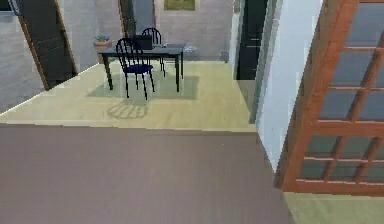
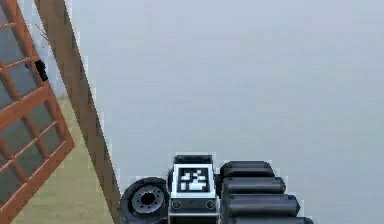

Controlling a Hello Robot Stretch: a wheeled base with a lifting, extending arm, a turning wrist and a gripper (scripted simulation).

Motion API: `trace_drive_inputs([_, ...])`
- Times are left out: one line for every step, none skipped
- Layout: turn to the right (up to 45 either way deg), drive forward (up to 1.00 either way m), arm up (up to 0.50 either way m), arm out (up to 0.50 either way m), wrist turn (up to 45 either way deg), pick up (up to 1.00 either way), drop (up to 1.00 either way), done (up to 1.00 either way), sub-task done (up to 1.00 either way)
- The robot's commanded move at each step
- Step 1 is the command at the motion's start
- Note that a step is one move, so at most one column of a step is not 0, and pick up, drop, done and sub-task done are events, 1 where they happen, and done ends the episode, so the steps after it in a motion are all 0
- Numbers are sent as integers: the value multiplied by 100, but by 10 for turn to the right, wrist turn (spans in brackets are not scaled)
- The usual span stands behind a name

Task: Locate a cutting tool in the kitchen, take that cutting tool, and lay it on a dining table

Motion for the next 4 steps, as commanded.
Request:
trace_drive_inputs([-240,0,0,0,0,0,0,0,0])
trace_drive_inputs([0,20,0,0,0,0,0,0,0])
trace_drive_inputs([30,0,0,0,0,0,0,0,0])
trace_drive_inputs([0,85,0,0,0,0,0,0,0])
